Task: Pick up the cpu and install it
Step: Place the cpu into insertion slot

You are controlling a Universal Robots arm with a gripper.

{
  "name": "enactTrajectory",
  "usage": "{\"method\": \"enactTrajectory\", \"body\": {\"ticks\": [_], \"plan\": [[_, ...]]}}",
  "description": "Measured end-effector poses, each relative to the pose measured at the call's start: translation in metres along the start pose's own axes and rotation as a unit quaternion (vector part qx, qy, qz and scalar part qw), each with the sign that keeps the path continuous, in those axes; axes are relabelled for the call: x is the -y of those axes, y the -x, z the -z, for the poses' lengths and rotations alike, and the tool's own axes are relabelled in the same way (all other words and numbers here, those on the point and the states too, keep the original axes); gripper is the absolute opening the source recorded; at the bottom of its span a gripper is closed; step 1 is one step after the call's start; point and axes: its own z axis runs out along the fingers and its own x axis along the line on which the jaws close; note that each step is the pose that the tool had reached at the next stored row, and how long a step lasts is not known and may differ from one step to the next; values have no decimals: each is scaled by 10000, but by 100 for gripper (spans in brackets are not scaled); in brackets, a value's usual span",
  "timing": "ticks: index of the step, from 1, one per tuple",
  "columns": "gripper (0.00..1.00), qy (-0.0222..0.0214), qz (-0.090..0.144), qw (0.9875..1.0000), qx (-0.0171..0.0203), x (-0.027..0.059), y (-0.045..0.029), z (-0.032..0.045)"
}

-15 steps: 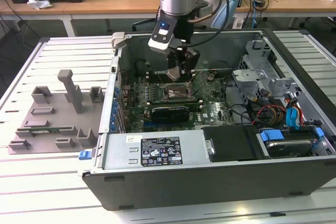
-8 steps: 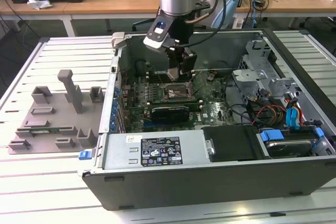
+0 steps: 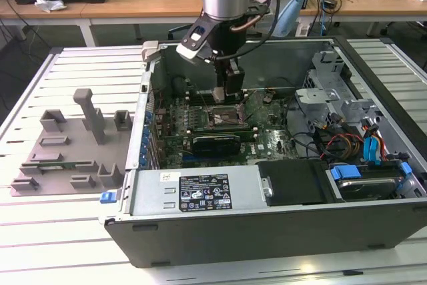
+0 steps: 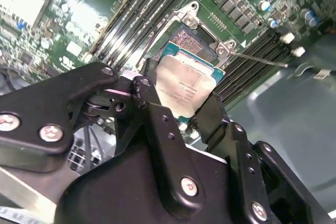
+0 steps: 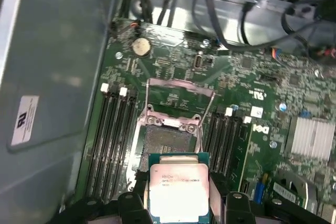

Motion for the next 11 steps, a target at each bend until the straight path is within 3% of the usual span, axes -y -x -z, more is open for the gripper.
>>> {"method": "enactTrajectory", "body": {"ticks": [4,6,7,11], "plan": [[54,-4,-410,9992,15,0,0,-4],[54,-7,-605,9982,22,0,0,-6],[54,-8,-763,9971,27,0,-1,-11],[54,-9,-819,9966,30,2,-1,-58]]}}
